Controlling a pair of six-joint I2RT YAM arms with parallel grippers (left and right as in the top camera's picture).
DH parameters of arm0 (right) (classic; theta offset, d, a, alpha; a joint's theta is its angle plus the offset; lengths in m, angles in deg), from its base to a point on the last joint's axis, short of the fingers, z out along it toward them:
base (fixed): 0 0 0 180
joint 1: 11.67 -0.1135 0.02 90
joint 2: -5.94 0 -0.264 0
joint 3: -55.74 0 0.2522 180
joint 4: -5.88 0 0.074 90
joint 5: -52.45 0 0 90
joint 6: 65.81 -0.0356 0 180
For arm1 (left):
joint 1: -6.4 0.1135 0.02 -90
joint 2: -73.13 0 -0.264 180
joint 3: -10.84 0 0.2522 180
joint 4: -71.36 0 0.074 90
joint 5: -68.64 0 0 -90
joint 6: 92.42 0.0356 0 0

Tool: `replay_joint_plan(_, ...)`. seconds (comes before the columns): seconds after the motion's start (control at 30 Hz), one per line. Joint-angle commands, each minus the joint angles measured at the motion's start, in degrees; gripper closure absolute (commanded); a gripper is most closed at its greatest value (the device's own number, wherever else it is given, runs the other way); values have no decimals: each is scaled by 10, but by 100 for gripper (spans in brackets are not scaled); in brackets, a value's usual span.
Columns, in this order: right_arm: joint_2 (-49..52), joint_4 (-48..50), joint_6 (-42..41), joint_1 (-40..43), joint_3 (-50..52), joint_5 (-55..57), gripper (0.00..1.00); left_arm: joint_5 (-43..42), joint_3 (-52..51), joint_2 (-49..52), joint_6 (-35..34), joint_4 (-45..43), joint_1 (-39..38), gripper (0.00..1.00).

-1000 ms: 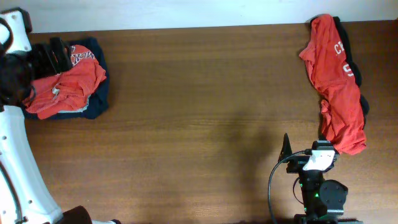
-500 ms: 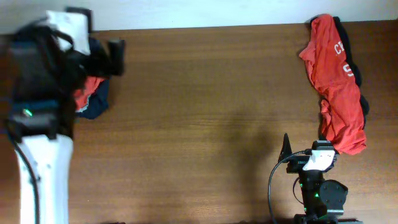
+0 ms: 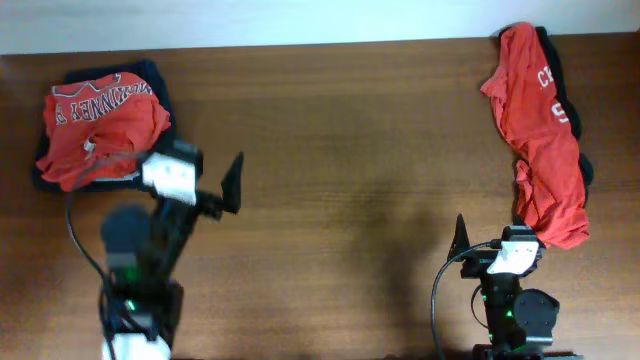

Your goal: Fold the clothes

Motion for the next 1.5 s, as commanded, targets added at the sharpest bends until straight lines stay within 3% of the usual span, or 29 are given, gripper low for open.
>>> replay_joint_plan(0.0,-6,-4,4,-6,3,5,2,21,-104,-79,5,-58,-2,1)
replay_joint_plan(0.13,-6,-4,4,-6,3,5,2,50,-193,-170,5,-77,0,1)
replay_joint_plan(0.33,-6,-4,4,-6,3,5,2,49,-260,-281,5,-30,18,1)
replay_joint_plan(0.83,-6,-4,4,-6,3,5,2,58,-293,-467,5,143,38,1)
replay_joint_plan(1.07,-6,-4,4,-6,3,5,1,60,-293,-467,5,200,40,1)
replay_joint_plan(1.47,-6,-4,4,-6,3,5,2,55,-293,-466,5,197,40,1)
